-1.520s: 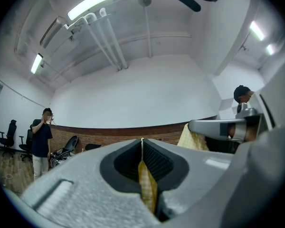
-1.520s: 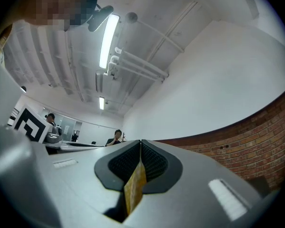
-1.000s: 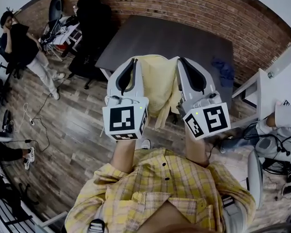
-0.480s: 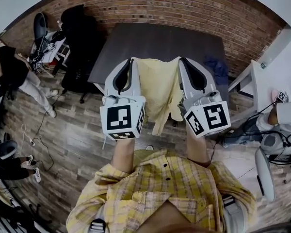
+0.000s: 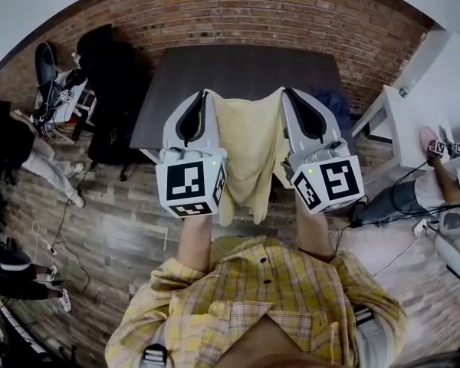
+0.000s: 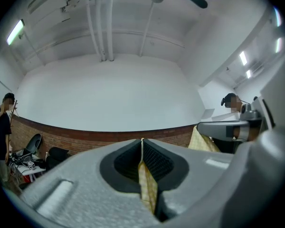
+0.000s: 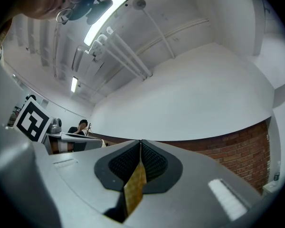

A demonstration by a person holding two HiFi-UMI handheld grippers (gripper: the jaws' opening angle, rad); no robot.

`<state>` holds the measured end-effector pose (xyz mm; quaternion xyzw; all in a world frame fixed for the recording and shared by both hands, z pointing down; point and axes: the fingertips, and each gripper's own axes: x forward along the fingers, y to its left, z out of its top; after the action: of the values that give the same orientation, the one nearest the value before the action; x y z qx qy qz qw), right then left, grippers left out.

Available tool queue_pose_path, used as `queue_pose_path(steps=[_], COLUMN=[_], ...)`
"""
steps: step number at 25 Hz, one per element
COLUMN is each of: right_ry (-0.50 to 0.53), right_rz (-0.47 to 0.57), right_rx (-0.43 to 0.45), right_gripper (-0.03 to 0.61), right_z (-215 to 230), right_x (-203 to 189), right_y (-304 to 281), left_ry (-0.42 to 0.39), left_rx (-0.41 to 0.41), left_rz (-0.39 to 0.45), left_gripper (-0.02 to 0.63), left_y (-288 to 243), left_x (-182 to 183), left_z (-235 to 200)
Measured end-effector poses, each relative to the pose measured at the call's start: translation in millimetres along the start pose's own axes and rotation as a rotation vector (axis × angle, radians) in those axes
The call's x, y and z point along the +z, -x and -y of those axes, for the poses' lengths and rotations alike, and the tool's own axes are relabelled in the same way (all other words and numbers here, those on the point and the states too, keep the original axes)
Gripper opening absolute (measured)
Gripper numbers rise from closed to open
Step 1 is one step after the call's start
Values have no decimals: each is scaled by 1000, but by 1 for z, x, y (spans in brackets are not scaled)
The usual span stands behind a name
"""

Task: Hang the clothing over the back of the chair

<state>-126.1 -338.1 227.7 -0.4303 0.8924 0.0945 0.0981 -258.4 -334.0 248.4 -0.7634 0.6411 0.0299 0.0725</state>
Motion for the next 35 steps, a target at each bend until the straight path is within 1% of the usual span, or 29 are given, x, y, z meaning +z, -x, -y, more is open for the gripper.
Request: queue_pose_path(steps=[7, 18, 35], right_ry=[19, 29, -5], right_rz=[-6, -29, -85], right_rx=[-51, -102, -143], right_gripper=[14, 15, 15], right_z=[18, 31, 57], right_x=[-2, -9, -46], right_y=[-9, -30, -53], left_ry=[-10, -1, 26], left_rx=[-45, -84, -107], left_rz=[-1, -20, -63], left_gripper=[12, 12, 12], left_y=[-21, -47, -85], left_x=[1, -6, -35], left_z=[2, -6, -7])
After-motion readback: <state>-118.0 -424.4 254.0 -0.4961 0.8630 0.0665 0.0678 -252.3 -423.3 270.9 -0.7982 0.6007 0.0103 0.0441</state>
